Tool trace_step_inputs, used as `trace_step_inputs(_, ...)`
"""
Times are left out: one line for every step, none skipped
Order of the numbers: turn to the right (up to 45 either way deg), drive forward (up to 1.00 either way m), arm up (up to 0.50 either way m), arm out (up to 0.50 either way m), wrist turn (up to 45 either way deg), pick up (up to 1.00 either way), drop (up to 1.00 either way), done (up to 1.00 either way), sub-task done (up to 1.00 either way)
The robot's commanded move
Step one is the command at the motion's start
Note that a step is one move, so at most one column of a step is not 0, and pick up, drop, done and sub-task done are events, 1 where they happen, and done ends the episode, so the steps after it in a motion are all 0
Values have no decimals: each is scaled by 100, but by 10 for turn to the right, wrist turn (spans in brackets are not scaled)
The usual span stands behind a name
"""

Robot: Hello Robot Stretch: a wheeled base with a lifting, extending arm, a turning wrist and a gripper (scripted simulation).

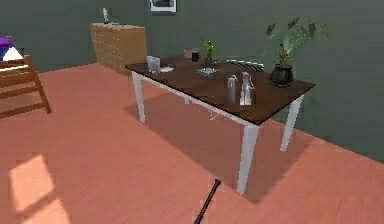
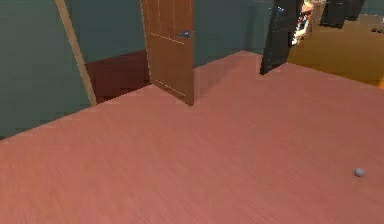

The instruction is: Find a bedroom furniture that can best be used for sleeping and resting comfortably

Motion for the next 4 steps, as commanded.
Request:
trace_step_inputs(-390, 0, 0, 0, 0, 0, 0, 0, 0)
trace_step_inputs(0, 100, 0, 0, 0, 0, 0, 0, 0)
trace_step_inputs(0, 100, 0, 0, 0, 0, 0, 0, 0)
trace_step_inputs(-60, 0, 0, 0, 0, 0, 0, 0, 0)
